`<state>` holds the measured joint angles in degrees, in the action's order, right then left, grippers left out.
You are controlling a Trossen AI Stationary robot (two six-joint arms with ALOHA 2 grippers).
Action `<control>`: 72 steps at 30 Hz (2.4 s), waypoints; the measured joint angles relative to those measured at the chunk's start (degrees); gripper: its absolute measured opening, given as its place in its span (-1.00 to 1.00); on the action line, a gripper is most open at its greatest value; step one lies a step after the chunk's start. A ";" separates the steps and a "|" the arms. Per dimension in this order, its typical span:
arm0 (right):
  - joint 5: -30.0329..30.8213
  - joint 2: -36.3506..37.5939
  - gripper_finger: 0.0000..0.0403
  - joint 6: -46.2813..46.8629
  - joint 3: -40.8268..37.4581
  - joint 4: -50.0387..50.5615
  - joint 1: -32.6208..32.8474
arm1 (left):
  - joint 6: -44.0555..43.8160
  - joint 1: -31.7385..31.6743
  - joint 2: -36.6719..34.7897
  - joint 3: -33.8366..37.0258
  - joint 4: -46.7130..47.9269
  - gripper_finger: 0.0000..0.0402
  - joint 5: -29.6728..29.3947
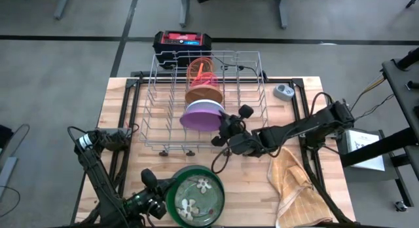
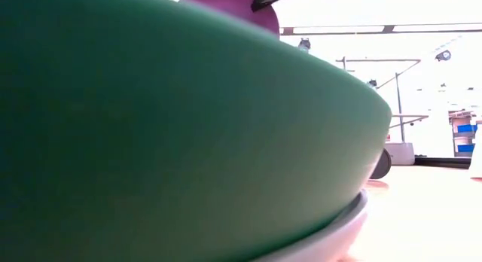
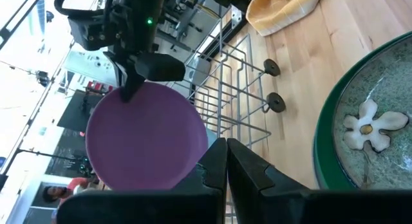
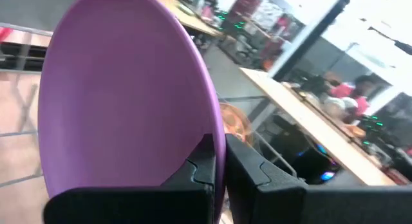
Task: Sort dishes
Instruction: Put the purple plate into the dish rack
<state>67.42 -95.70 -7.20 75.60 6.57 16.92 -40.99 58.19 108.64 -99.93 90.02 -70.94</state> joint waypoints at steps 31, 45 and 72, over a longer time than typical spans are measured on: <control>6.19 4.77 -0.96 -20.87 9.88 -0.05 -4.57 | -7.60 0.11 -7.39 12.27 0.00 -1.00 -0.11; 10.99 5.14 -0.96 -34.46 11.17 -1.43 -12.72 | -8.02 0.11 -7.72 12.38 0.00 -1.00 -0.11; -26.49 9.10 -0.96 -36.04 11.12 3.50 -42.07 | -8.00 0.11 -7.72 12.38 0.00 -1.00 -0.04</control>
<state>40.93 -86.61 -43.24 86.72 10.07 -25.15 -48.99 58.30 100.92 -87.55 90.02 -70.98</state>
